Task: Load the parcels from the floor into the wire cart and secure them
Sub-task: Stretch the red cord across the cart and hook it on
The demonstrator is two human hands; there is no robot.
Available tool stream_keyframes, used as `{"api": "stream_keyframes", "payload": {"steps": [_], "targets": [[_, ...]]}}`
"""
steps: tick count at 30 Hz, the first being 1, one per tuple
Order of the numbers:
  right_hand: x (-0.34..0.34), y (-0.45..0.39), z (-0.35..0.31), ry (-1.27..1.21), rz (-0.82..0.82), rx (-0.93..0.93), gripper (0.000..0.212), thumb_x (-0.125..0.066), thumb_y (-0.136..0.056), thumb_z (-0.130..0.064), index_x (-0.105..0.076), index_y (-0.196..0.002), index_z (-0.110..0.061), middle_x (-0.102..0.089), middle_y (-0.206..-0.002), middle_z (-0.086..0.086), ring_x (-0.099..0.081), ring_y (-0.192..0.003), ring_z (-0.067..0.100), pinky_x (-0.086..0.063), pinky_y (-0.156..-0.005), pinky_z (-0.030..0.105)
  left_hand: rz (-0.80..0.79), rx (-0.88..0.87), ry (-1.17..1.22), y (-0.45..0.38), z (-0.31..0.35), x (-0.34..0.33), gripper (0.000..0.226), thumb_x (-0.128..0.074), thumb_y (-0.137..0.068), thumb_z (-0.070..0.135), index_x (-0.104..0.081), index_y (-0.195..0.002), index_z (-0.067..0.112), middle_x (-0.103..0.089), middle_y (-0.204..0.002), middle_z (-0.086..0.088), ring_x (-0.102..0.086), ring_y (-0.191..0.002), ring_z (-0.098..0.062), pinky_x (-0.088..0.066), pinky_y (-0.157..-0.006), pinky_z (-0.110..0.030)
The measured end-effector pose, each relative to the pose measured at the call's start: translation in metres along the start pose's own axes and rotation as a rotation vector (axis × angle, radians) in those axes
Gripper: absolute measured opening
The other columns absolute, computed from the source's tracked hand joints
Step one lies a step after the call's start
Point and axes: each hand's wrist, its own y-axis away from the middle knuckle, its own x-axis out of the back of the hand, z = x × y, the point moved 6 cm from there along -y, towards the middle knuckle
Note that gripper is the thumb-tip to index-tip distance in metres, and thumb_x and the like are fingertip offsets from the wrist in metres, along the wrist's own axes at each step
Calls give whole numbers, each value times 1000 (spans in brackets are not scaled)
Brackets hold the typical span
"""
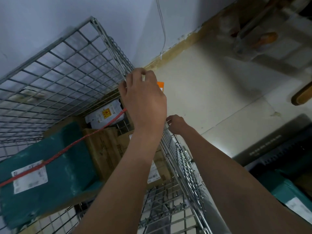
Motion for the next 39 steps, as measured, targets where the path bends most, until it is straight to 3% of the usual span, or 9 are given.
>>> {"api": "stream_keyframes", "payload": {"steps": [3, 9, 12, 16, 20, 24, 29, 34, 39], "targets": [[3, 12, 0, -27, -4, -9, 48, -55, -86, -2, -59, -134, -7, -63, -125, 15, -61, -113, 32, -52, -96, 34, 50, -22, 18, 2, 1, 3, 52, -25, -82, 25, -72, -99, 13, -66, -113, -7, -59, -109, -28, -40, -97, -45], [32, 49, -8, -20, 83, -29, 49, -53, -95, -7, -46, -144, -3, -52, -141, 19, -48, -132, 32, -39, -110, 34, 111, -26, 42, 0, -2, 5, 26, -50, -83, 11, -73, -94, 5, -68, -110, -13, -63, -105, -34, -45, -94, -52], [65, 77, -27, 43, 144, -10, 52, -53, -93, -4, -45, -144, -4, -52, -142, 17, -47, -133, 31, -36, -108, 28, 26, -28, 21, 0, -3, 15, 24, -59, -85, 15, -71, -104, 7, -65, -121, -12, -60, -113, -32, -41, -101, -54], [111, 119, -78, 121, 207, 35, 53, -52, -90, -3, -49, -142, -6, -55, -140, 15, -49, -131, 31, -37, -106, 27, -55, -33, 74, -1, -12, 41, 35, -55, -92, 20, -62, -125, 10, -57, -138, -11, -51, -130, -30, -33, -112, -54], [144, 162, -138, 157, 285, 97, 51, -53, -88, -2, -51, -139, -5, -60, -135, 18, -53, -127, 33, -42, -105, 32, -197, -11, 71, 2, -24, 67, 47, -41, -100, 28, -45, -145, 14, -39, -156, -10, -30, -147, -30, -18, -121, -53], [158, 198, -193, 257, 387, 180, 48, -56, -91, -9, -49, -139, -5, -58, -134, 20, -53, -125, 35, -45, -102, 41, -242, 19, 63, 10, -44, 89, 50, -35, -101, 31, -41, -148, 15, -35, -159, -9, -26, -149, -28, -14, -121, -54], [149, 231, -244, 461, 477, 279, 46, -44, -97, -12, -41, -144, -7, -47, -144, 15, -49, -127, 34, -44, -98, 42, -271, 141, 80, 24, -94, 123, 54, -25, -105, 36, -33, -154, 17, -24, -164, -9, -16, -152, -28, -6, -123, -52], [107, 252, -294, 611, 470, 388, 50, -36, -102, -24, -33, -150, -9, -34, -156, 16, -38, -140, 35, -33, -115, 46, -262, 224, 42, 46, -167, 166, 55, -21, -106, 37, -31, -155, 16, -23, -164, -8, -15, -153, -27, -6, -123, -54], [31, 269, -343, 664, 419, 445, 53, -36, -103, -28, -27, -154, -14, -27, -160, 14, -30, -145, 35, -25, -118, 48, -286, 310, -1, 89, -261, 191, 53, -21, -106, 37, -28, -156, 18, -20, -165, -8, -12, -153, -28, -7, -123, -53]]}}
